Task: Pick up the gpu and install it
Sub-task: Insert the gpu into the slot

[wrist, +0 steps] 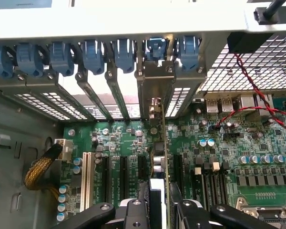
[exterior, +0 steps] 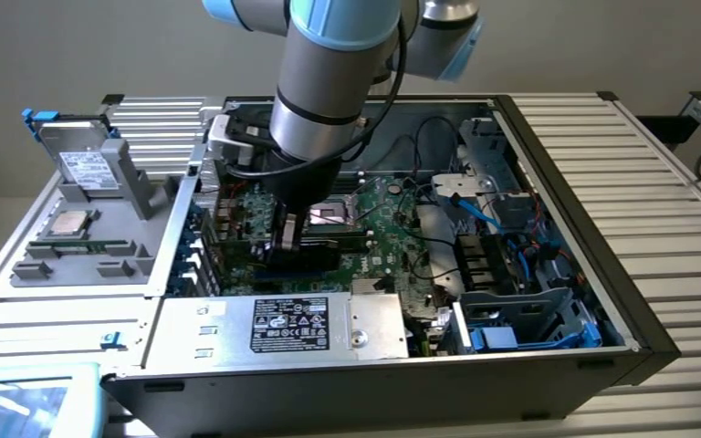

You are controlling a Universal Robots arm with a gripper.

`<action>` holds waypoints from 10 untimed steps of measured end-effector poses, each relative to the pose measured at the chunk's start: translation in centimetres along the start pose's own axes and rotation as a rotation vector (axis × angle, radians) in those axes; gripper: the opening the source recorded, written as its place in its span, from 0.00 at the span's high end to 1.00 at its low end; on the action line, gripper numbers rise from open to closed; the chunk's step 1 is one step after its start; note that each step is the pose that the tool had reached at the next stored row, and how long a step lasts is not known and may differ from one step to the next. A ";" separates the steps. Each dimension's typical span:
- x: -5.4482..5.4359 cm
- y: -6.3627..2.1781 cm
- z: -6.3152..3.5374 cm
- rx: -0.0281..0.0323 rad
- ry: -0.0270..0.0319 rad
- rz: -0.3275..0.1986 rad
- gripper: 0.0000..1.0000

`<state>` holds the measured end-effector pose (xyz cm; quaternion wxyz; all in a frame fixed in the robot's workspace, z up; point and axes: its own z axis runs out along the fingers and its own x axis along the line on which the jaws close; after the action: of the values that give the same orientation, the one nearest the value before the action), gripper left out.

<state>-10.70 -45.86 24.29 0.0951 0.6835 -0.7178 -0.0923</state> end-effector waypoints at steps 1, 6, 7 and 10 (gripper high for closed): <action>0.0 -0.01 0.01 0.0001 -0.0001 0.000 0.73; 0.0 -0.04 0.14 0.0000 0.0000 0.000 0.73; 0.0 -0.05 0.15 0.0000 0.0002 0.000 0.73; 0.0 -0.06 0.19 0.0001 -0.0001 0.000 0.73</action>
<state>-10.70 -45.86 24.09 0.0950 0.6835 -0.7178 -0.0923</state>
